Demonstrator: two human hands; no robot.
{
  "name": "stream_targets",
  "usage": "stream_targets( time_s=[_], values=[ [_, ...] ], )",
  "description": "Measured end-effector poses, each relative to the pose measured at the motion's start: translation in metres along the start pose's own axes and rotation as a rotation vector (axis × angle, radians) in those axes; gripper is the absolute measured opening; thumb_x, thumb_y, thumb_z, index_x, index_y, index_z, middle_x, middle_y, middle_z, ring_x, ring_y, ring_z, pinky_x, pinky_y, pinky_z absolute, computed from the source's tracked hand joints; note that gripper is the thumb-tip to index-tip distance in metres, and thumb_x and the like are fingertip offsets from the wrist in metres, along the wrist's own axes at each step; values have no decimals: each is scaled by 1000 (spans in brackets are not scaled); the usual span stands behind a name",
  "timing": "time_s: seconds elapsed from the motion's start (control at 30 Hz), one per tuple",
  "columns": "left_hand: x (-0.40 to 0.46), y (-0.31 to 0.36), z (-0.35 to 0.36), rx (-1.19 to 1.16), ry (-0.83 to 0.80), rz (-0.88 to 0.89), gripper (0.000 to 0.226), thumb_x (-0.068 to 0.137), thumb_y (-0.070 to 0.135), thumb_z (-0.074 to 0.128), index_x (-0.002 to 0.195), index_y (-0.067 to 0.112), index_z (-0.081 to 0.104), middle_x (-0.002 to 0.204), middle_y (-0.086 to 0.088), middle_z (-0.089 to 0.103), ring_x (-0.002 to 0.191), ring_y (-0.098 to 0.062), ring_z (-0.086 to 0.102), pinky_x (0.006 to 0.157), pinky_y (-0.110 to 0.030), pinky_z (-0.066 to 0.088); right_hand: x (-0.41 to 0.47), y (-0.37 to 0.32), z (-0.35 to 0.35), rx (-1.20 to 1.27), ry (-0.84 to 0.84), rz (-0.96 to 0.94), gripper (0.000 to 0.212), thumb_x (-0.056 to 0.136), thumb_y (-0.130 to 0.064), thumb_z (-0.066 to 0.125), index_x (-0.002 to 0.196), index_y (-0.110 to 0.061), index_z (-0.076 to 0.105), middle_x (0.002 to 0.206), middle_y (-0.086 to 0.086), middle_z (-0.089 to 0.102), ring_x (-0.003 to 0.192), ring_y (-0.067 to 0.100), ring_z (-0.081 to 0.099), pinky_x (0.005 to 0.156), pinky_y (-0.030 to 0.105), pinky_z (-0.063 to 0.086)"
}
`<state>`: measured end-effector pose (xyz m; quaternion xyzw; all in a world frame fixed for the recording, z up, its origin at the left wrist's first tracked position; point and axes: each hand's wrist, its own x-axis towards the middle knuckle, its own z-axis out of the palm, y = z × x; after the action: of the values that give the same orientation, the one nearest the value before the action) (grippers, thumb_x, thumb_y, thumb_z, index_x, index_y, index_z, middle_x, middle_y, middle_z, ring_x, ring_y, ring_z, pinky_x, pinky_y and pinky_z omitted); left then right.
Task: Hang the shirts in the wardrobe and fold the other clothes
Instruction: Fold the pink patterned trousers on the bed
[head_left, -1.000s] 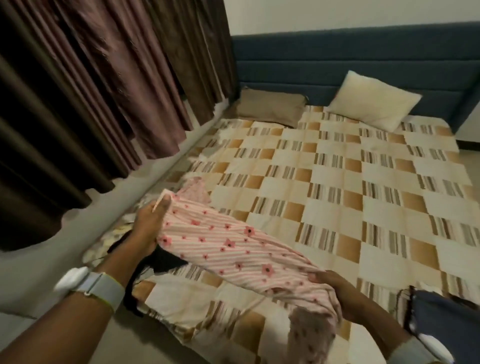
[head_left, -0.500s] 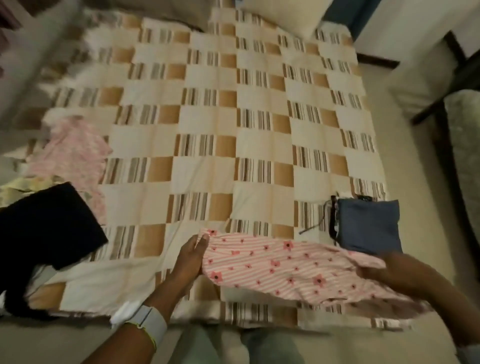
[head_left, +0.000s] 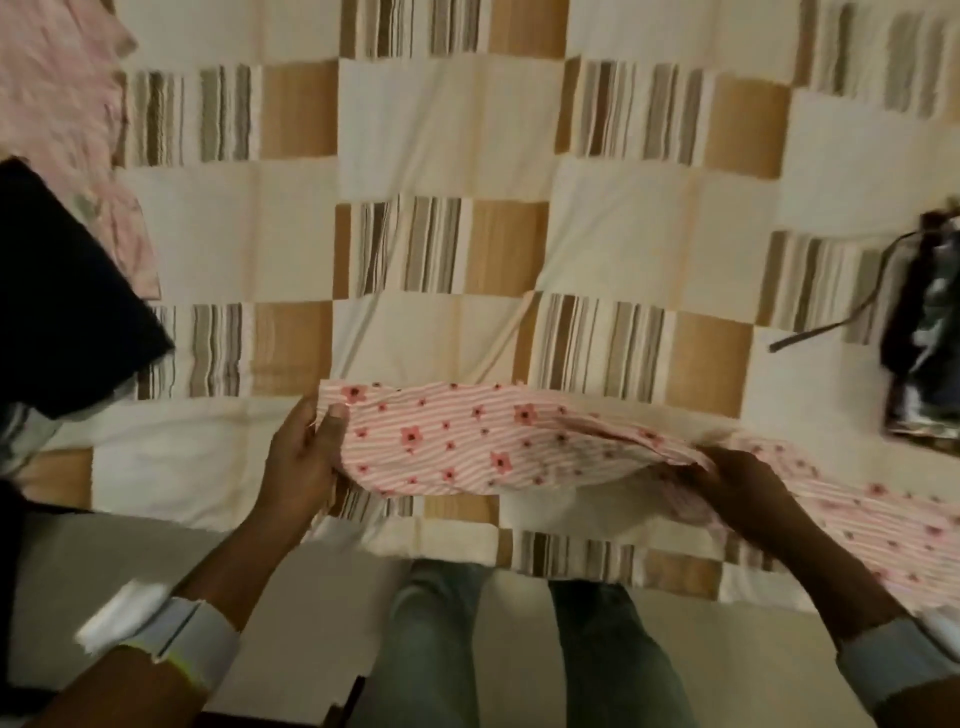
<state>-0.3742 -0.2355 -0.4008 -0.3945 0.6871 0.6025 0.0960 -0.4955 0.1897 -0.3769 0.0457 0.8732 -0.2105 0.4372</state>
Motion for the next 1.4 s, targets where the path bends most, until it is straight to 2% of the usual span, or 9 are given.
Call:
stream_targets(
  time_s=[0.17,0.33,0.43,0.53,0.7,0.83,1.0,1.23,1.4],
  values=[
    [-8,2,2,-157,-31,-46,37,99,27,51,130,13,63,124,-6,74,116,-25,70,93,-35,60,5,0,-2,25,38,-123,58,73,-94,38,99,-49,64,99,-11,70,89,9,66,78,37,55],
    [34,56,8,-209,-1,93,31,106,19,42,114,31,69,114,6,76,106,-14,72,82,-31,63,32,10,-65,216,320,-234,17,104,-28,58,110,-35,73,106,-1,75,91,18,72,80,52,61],
    [70,90,26,-193,-14,226,33,112,15,37,112,30,67,114,9,75,107,-12,70,85,-32,62,66,-8,-99,431,389,-226,8,91,-30,74,94,-25,69,88,14,71,73,29,65,66,44,57],
    [127,117,51,-101,36,365,18,112,28,45,116,21,61,118,0,75,111,-21,70,97,-45,58,117,-35,-122,476,565,-251,9,79,-34,70,84,-30,65,71,-8,64,59,10,54,51,22,43],
    [217,132,86,-83,51,178,36,101,50,59,126,25,60,121,-5,74,106,-26,72,96,-58,57,193,-58,-123,342,864,-208,28,87,-38,60,114,-32,61,115,-5,53,104,18,57,86,20,38],
    [225,116,93,-187,6,-14,59,94,50,67,137,13,53,124,-15,71,92,-24,69,78,-44,60,193,-82,-84,269,786,-220,41,89,-49,59,123,-25,57,133,2,53,121,19,54,107,42,45],
    [169,90,102,-204,24,-48,23,101,36,63,114,20,52,89,1,69,67,-14,63,56,-29,55,127,-85,-5,-2,794,-544,33,90,-32,64,118,-14,65,121,14,57,116,34,51,98,48,41],
    [72,29,140,-376,-133,-368,36,105,34,53,129,10,64,119,-13,76,111,-34,73,85,-48,63,53,-54,120,-246,400,-563,62,81,-58,71,131,-23,59,133,7,58,124,27,53,104,48,42],
    [55,17,130,-234,19,-64,20,104,28,59,119,19,69,114,-2,77,107,-21,74,86,-39,61,73,-49,119,-304,487,-433,47,88,-47,56,121,-17,68,124,9,64,115,33,58,100,48,37]
  ],
)
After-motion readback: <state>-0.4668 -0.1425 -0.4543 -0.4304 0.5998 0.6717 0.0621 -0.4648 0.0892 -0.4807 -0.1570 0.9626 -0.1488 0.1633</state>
